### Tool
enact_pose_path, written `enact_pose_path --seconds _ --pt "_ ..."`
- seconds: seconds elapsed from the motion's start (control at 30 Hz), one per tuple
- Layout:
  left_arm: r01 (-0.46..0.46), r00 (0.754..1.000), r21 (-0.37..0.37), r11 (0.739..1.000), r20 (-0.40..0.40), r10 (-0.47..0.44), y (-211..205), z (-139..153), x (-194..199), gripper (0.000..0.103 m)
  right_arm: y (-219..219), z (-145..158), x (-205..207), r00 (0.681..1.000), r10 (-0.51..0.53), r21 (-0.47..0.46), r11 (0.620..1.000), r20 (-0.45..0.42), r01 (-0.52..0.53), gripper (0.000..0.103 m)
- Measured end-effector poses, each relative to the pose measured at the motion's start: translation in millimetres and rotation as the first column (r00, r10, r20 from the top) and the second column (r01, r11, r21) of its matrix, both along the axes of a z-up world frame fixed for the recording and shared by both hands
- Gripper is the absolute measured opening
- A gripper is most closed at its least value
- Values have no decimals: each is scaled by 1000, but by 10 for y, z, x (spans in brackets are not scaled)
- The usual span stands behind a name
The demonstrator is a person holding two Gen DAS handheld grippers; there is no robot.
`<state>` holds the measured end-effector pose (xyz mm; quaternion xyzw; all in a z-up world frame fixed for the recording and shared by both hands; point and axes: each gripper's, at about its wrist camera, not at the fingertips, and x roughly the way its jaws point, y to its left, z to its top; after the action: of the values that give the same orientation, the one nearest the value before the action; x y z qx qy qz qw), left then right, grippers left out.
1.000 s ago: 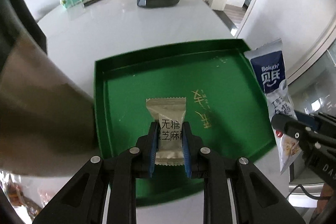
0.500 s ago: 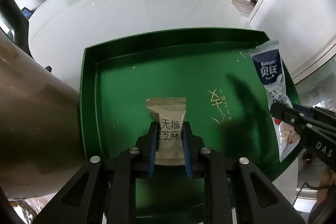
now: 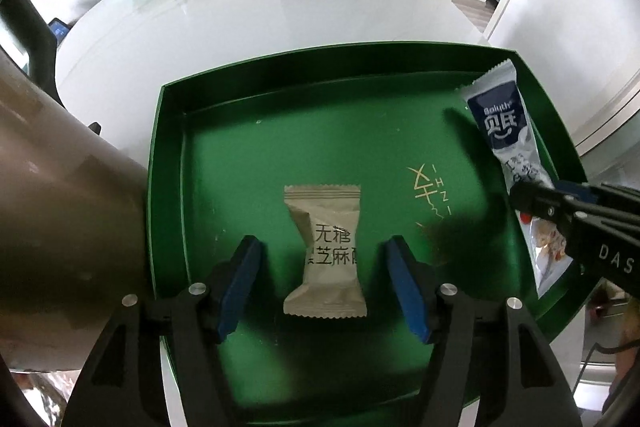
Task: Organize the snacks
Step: 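Open the left gripper to drop the candy while the right releases the milk bag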
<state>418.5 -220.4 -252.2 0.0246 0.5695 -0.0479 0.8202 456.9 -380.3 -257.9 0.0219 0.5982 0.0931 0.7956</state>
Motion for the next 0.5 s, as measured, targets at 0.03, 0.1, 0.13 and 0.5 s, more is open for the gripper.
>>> enact_pose_path --seconds 0.03,0.1,0.13,0.5 --pt "-1 1000 0 1000 -1 1 11 10 1 59 5 -1 9 1000 2 -5 1000 -2 -2 25" --pt "-3 1000 0 1000 -4 3 -5 13 2 60 -4 0 20 1000 2 -5 1000 -2 -2 25" --pt "-2 1000 0 1000 -7 2 -5 20 -1 61 -13 -1 24 1000 0 1 1000 -2 0 26" --pt "-9 1000 3 1000 -8 9 -65 46 32 92 -95 131 40 998 -55 31 998 31 54 103"
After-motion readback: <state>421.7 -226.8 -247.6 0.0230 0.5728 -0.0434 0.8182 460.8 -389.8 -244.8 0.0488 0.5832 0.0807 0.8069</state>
